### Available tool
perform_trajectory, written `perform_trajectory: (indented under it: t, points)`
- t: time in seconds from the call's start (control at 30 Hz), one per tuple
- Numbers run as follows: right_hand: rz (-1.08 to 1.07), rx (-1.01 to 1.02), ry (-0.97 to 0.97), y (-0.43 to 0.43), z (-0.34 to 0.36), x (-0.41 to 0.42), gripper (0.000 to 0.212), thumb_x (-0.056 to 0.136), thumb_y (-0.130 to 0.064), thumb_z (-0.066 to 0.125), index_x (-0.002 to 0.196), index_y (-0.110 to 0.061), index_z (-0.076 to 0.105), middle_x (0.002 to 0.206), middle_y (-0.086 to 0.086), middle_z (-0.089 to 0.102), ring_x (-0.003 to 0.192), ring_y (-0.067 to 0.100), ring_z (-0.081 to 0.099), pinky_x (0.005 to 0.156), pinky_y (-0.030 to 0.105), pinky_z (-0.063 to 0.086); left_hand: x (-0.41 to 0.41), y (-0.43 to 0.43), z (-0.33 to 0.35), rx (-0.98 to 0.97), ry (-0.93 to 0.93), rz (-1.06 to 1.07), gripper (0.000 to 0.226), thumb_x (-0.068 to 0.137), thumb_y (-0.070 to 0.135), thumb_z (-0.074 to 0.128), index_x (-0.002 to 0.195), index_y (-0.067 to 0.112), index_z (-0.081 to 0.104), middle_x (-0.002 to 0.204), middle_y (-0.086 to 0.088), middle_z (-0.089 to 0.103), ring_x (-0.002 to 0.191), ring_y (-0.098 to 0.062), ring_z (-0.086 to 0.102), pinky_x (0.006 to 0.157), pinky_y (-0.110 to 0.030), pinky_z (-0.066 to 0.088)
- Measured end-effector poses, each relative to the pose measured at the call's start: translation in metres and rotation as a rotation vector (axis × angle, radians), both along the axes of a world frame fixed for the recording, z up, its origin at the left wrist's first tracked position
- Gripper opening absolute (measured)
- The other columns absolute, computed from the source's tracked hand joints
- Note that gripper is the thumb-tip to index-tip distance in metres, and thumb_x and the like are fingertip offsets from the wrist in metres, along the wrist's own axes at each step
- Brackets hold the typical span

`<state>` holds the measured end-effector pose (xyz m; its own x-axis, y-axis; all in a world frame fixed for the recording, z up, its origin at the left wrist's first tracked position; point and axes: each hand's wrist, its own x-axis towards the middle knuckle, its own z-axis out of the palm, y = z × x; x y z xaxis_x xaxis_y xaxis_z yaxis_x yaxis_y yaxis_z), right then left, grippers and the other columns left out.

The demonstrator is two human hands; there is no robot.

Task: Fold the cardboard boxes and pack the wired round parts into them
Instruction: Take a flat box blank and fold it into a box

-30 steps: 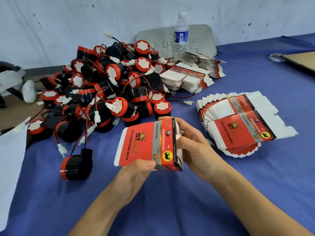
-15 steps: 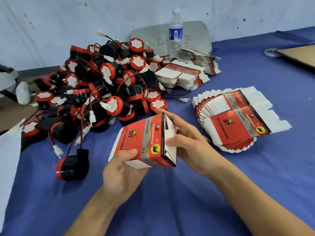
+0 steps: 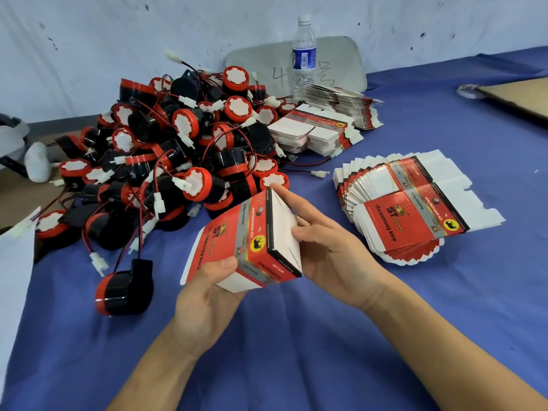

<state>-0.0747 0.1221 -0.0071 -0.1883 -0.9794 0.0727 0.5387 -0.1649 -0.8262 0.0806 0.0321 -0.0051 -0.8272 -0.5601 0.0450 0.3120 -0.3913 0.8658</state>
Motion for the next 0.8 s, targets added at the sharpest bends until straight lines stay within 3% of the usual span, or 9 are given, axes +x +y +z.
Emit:
perform_trajectory:
  t: [0.1,0.17,0.23,0.3,0.4,0.53,0.6,0.67,0.8]
  points:
    - [-0.055,0.055,0.101,-0.002,-0.007,0.002,0.047,0.097,-0.003,0.042,0.135,-0.029,0.052,0.130,0.008,0.057,0.110,0.021,0.057,0.086,0.039,0.054,-0.007,0.002,0.003,-0.174,-0.163,0.095,0.086,0.054,0.028,0.084,0.127,-0.004,0.053,0.121,-0.027,0.061,0.100,-0.039,0.062,0.097,-0.045,0.050]
    - [-0.067,0.110,0.072,-0.004,-0.009,0.006,0.043,0.096,-0.009,0.044,0.132,-0.029,0.054,0.129,0.013,0.060,0.106,0.020,0.060,0.083,0.037,0.054,-0.012,0.005,-0.001,-0.203,-0.285,0.045,0.070,0.056,0.020,0.088,0.118,0.002,0.063,0.115,-0.022,0.067,0.097,-0.030,0.066,0.081,-0.020,0.055]
    - [-0.043,0.191,-0.066,-0.007,-0.009,0.008,0.036,0.089,-0.028,0.050,0.123,-0.026,0.063,0.124,0.015,0.064,0.098,0.018,0.062,0.078,0.032,0.053,-0.005,0.006,-0.007,-0.546,-0.403,0.021,0.040,0.079,0.019,0.078,0.104,0.049,0.071,0.102,0.021,0.072,0.096,0.005,0.065,0.065,-0.001,0.045]
    - [0.012,0.268,-0.193,-0.007,-0.007,0.009,0.044,0.079,-0.051,0.052,0.104,-0.022,0.075,0.109,0.008,0.072,0.090,0.014,0.068,0.073,0.027,0.056,0.003,0.004,-0.011,-0.938,-0.589,-0.044,0.047,0.075,0.049,0.074,0.095,0.081,0.046,0.096,0.055,0.051,0.094,0.032,0.047,0.074,0.007,0.033]
    - [-0.003,0.314,-0.160,-0.006,-0.009,0.004,0.044,0.075,-0.055,0.058,0.093,-0.020,0.078,0.099,0.005,0.074,0.085,0.016,0.071,0.072,0.027,0.057,0.001,-0.002,-0.023,-1.162,-0.694,-0.052,0.045,0.064,0.082,0.050,0.107,0.077,0.039,0.111,0.054,0.045,0.112,0.025,0.040,0.084,0.005,0.031]
    - [-0.033,0.398,-0.128,-0.009,-0.012,0.000,0.033,0.085,-0.039,0.055,0.094,-0.016,0.076,0.095,0.007,0.074,0.079,0.017,0.071,0.066,0.029,0.058,-0.005,-0.004,-0.025,-1.451,-0.579,0.240,0.053,0.074,0.073,0.051,0.122,0.050,0.048,0.114,0.041,0.048,0.114,0.005,0.045,0.092,-0.010,0.032]
    - [-0.055,0.471,-0.004,-0.010,-0.011,0.000,0.035,0.097,-0.034,0.046,0.100,-0.010,0.072,0.089,0.008,0.074,0.073,0.016,0.070,0.059,0.028,0.056,-0.009,-0.008,-0.023,-1.640,-0.455,0.341,0.048,0.078,0.067,0.054,0.119,0.040,0.055,0.117,0.028,0.056,0.116,-0.007,0.046,0.098,-0.029,0.027]
    - [-0.160,0.528,0.240,-0.008,-0.008,0.001,0.037,0.100,-0.027,0.046,0.088,-0.001,0.070,0.072,0.007,0.071,0.061,0.014,0.068,0.051,0.024,0.053,-0.011,-0.010,-0.023,-1.636,-0.345,0.330,0.044,0.080,0.063,0.058,0.111,0.035,0.067,0.117,0.025,0.058,0.115,-0.008,0.047,0.099,-0.033,0.029]
    - [-0.548,0.517,1.080,-0.003,-0.010,-0.007,0.040,0.094,-0.016,0.055,0.056,-0.004,0.056,0.047,0.002,0.056,0.043,0.004,0.053,0.047,0.021,0.045,-0.014,-0.008,-0.028,-1.577,-0.333,0.215,0.044,0.077,0.058,0.063,0.086,0.018,0.078,0.102,0.011,0.072,0.105,-0.014,0.057,0.088,-0.044,0.047]
